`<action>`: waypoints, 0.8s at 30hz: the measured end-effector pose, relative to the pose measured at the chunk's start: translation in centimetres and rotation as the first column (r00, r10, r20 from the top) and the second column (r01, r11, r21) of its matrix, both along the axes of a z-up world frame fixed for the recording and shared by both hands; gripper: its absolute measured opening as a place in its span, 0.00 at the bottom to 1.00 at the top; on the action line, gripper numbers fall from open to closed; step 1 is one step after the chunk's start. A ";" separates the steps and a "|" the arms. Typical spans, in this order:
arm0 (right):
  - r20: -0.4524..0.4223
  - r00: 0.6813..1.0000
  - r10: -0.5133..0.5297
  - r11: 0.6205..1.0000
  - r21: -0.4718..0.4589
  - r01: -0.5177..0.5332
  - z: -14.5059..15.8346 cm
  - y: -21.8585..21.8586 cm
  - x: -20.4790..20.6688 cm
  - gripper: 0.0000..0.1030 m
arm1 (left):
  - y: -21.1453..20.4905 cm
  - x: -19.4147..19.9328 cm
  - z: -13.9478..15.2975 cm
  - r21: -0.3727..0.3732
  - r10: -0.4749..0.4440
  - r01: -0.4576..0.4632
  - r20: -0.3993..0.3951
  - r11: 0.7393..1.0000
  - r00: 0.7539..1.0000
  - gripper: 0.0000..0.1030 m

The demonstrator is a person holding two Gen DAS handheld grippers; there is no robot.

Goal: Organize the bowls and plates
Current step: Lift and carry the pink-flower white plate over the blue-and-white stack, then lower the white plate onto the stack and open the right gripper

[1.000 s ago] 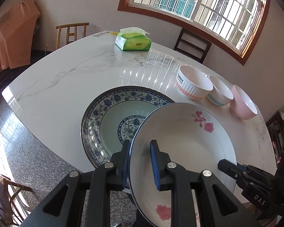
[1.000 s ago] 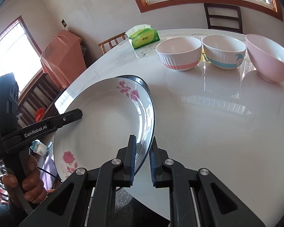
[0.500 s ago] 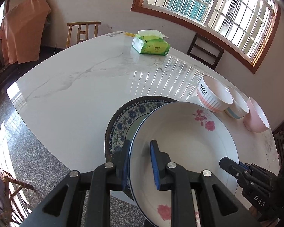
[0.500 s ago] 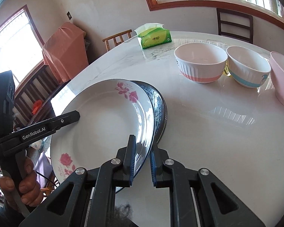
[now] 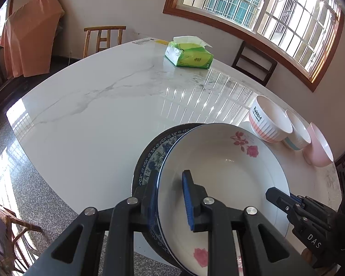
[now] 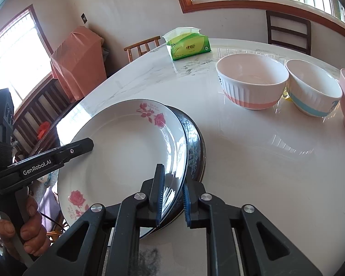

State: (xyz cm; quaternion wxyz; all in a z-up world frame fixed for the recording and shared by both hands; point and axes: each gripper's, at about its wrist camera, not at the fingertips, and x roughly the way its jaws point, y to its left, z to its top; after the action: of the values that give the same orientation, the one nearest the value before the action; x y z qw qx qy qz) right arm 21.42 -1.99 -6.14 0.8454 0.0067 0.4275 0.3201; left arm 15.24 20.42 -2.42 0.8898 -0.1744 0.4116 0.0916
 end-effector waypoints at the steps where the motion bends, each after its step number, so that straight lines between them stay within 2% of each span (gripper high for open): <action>1: 0.003 1.000 0.002 1.000 -0.001 -0.002 0.0 0.0 0.0 0.14 | 0.1 0.1 0.0 0.001 0.001 -0.001 0.000 1.000 1.000 0.20; 24: 0.073 0.997 0.022 0.999 -0.026 -0.020 -0.6 1.3 -0.5 0.14 | 1.0 0.4 -1.2 -0.003 0.009 -0.009 -0.013 1.000 1.000 0.20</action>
State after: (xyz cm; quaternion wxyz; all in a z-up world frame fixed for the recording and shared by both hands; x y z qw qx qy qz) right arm 20.91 -0.72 -6.71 0.8571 -0.0202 0.4001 0.3238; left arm 15.67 21.45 -3.58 0.8864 -0.1770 0.4168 0.0960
